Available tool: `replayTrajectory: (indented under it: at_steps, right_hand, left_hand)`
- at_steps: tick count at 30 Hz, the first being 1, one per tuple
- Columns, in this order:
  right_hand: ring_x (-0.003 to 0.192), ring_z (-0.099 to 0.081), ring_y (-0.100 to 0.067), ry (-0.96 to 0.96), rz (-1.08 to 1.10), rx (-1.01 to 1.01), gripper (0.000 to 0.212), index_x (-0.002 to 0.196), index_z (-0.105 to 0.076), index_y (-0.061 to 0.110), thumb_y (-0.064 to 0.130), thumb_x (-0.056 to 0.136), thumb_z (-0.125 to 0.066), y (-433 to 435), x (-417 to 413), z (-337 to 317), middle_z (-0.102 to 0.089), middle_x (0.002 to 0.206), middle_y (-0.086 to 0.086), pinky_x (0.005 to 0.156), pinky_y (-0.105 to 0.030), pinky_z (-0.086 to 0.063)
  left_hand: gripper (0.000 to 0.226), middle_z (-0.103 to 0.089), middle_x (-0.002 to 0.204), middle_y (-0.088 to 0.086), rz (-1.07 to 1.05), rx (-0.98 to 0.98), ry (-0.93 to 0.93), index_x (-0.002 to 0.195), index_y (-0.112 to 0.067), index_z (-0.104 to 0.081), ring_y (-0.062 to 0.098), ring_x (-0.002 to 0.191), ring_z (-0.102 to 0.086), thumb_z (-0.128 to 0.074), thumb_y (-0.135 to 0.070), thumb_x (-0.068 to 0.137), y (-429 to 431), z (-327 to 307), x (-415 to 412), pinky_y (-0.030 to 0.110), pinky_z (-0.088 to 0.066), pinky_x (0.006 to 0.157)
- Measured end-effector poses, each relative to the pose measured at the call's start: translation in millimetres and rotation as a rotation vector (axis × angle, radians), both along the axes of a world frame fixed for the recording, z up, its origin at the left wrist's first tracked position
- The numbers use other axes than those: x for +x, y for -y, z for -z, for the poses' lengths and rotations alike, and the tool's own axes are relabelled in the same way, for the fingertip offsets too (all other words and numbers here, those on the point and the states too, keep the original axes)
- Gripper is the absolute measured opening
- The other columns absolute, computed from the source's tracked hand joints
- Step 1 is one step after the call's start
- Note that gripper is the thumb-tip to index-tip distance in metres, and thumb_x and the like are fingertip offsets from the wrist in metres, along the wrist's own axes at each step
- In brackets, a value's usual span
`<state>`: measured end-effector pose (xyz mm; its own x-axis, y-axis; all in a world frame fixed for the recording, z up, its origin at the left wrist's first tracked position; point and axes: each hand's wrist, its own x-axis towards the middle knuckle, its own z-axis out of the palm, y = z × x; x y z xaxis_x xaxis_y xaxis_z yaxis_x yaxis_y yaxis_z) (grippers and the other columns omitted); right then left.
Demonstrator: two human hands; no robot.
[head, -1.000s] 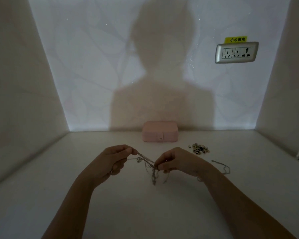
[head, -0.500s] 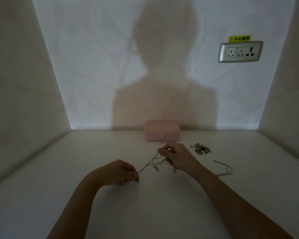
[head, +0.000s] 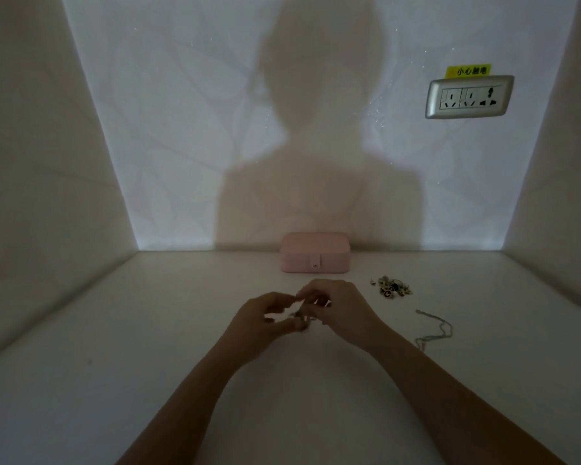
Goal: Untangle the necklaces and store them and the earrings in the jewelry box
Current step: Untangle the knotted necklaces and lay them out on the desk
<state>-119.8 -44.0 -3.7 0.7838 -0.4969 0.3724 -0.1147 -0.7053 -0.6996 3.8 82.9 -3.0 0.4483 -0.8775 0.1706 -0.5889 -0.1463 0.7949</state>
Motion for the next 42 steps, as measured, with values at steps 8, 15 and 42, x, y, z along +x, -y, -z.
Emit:
replayTrajectory:
  at_steps: [8, 15, 42]
  right_hand:
    - [0.057, -0.051, -0.001, 0.024, -0.064, -0.06, 0.012, 0.086, -0.06, 0.023, 0.011, 0.088, -0.059, -6.1, -1.5, -5.3, -0.063, 0.075, 0.007, 0.056, -0.013, -0.038]
    - [0.063, -0.049, 0.006, -0.153, -0.099, -0.241, 0.015, 0.098, -0.073, 0.015, 0.015, 0.085, -0.066, -4.0, -5.8, -7.8, -0.065, 0.084, 0.005, 0.063, -0.005, -0.034]
    - [0.068, -0.054, 0.002, 0.051, -0.064, 0.149, 0.018, 0.072, -0.057, 0.018, 0.003, 0.08, -0.063, -0.2, -0.7, -8.3, -0.06, 0.075, 0.005, 0.067, -0.015, -0.045]
  left_hand:
    - [0.014, -0.073, 0.07, 0.008, -0.059, -0.167, -0.322, 0.078, -0.014, -0.07, 0.019, 0.063, -0.069, -0.066, 0.0, 0.082, 8.0, 5.1, -17.0, 0.035, -0.056, 0.065]
    - [0.01, -0.067, 0.065, -0.011, -0.229, -0.095, -0.018, 0.075, -0.022, -0.068, -0.005, 0.052, -0.062, -0.074, -0.015, 0.077, 6.8, 9.0, -6.2, 0.007, -0.045, 0.05]
    - [0.008, -0.071, 0.072, 0.004, -0.025, -0.176, -0.401, 0.079, -0.014, -0.072, 0.01, 0.067, -0.061, -0.069, -0.006, 0.08, 4.1, -2.7, -7.8, 0.021, -0.05, 0.067]
